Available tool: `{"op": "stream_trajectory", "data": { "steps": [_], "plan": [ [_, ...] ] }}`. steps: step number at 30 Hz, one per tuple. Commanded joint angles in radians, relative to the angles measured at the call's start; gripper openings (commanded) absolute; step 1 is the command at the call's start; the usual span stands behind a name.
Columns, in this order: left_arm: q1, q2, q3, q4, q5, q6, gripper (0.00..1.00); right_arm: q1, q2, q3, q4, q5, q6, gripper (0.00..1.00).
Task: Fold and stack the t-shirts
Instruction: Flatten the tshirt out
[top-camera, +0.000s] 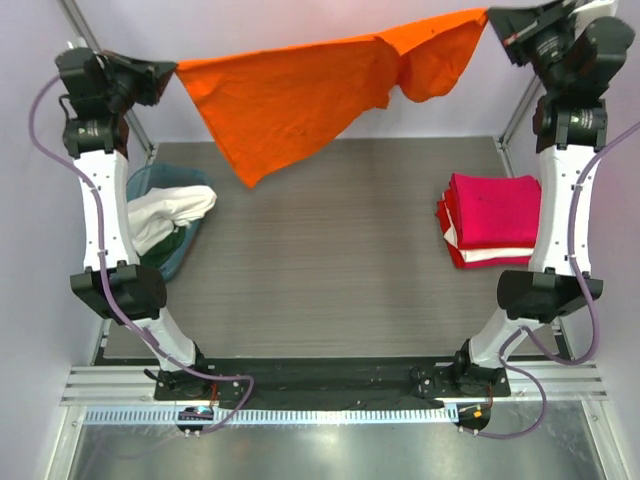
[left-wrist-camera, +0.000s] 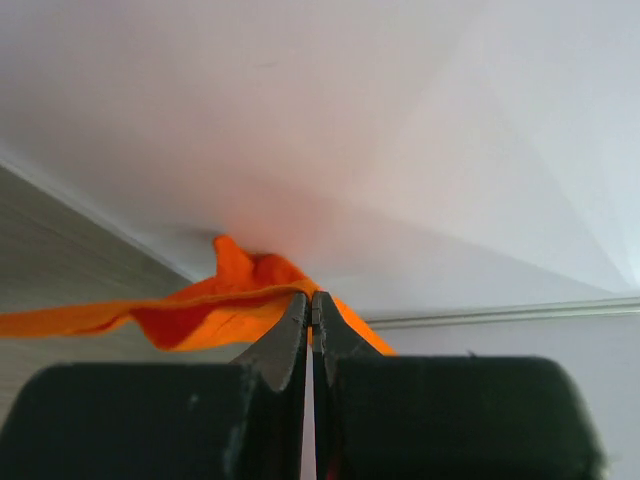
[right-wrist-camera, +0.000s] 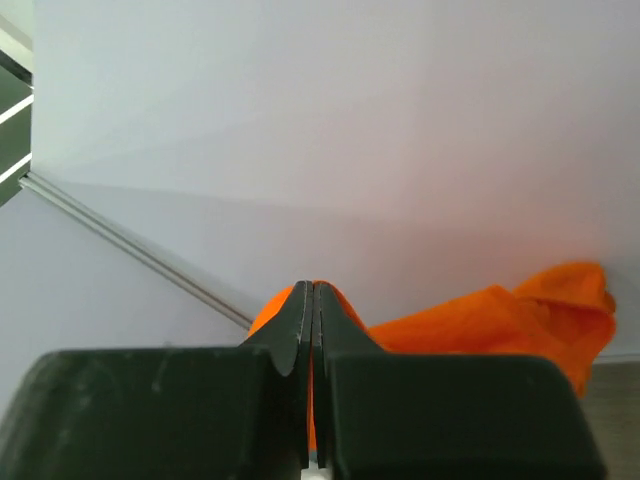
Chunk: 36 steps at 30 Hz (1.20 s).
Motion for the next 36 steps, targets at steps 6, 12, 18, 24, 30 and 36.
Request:
{"op": "stream_trajectory", "data": {
  "steps": [6,12,18,24,30,36],
  "plan": [
    [0.007,-0.195,-0.638,0.197,0.04,0.134,0.0,-0.022,-0.27,-0.889,0.232,-0.162,-0.017,0.01],
    [-0.019,-0.333,-1.053,0.242,0.034,0.237,0.0,-0.035,-0.432,-1.39,0.272,-0.146,-0.089,0.01],
    [-0.021,-0.455,-1.354,0.227,0.058,0.326,0.0,-0.034,-0.54,-1.692,0.253,-0.137,-0.142,0.01],
    [-0.019,-0.594,-1.538,0.106,-0.02,0.408,0.0,-0.035,-0.716,-1.887,0.107,-0.072,-0.211,0.01],
    [0.005,-0.741,-1.635,-0.042,-0.061,0.409,0.0,-0.035,-0.985,-1.966,-0.084,-0.006,-0.249,0.01],
    [0.012,-0.823,-1.67,-0.062,-0.051,0.369,0.0,-0.035,-1.117,-1.916,-0.164,0.012,-0.289,0.01]
  ]
}}
